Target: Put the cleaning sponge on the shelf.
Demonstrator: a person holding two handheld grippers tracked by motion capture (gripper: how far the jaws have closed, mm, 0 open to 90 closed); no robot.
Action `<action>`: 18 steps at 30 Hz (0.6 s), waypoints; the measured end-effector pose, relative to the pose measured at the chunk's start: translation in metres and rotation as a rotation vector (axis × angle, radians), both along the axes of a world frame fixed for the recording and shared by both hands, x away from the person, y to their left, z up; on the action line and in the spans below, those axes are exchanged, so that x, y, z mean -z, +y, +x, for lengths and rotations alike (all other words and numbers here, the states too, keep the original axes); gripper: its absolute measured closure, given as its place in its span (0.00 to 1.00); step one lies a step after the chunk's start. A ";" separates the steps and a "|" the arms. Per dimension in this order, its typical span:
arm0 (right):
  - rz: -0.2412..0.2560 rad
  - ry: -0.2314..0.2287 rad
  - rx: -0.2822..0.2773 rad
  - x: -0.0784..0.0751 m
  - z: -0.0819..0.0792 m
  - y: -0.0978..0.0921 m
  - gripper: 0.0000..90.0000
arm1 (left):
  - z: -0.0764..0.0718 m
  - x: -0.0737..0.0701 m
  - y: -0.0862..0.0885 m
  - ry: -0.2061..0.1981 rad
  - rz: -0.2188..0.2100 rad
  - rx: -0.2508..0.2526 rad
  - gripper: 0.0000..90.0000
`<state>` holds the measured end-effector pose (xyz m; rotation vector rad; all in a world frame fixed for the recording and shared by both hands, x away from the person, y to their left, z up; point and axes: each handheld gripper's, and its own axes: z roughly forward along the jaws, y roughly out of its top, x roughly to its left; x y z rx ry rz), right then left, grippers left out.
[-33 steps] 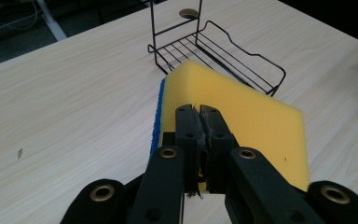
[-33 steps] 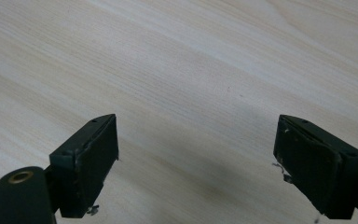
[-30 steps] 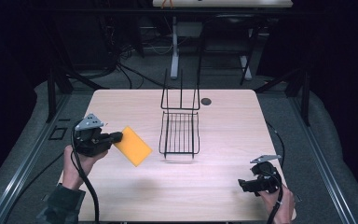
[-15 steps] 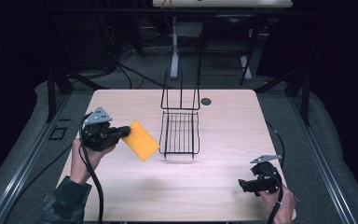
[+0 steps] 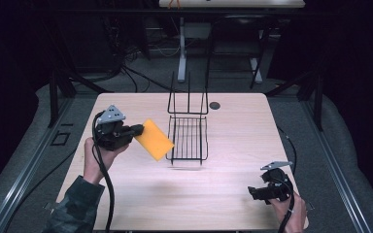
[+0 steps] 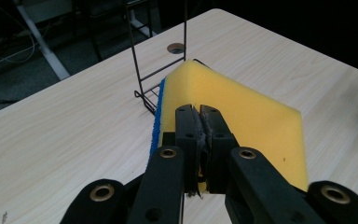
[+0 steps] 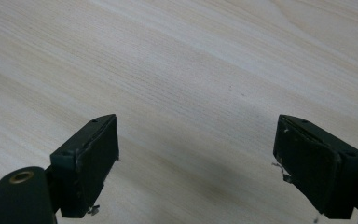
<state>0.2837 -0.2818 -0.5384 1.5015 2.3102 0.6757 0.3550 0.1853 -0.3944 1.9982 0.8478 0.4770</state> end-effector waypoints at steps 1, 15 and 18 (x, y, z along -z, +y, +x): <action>0.001 -0.002 0.002 0.000 0.000 0.000 0.15 | 0.001 0.000 -0.001 0.001 -0.001 0.000 0.97; 0.017 -0.004 0.000 0.001 0.000 -0.001 0.15 | 0.020 0.007 -0.018 -0.003 -0.053 -0.018 0.97; 0.016 0.002 0.002 0.000 0.000 0.000 0.16 | 0.025 0.011 -0.021 0.006 -0.060 -0.025 0.97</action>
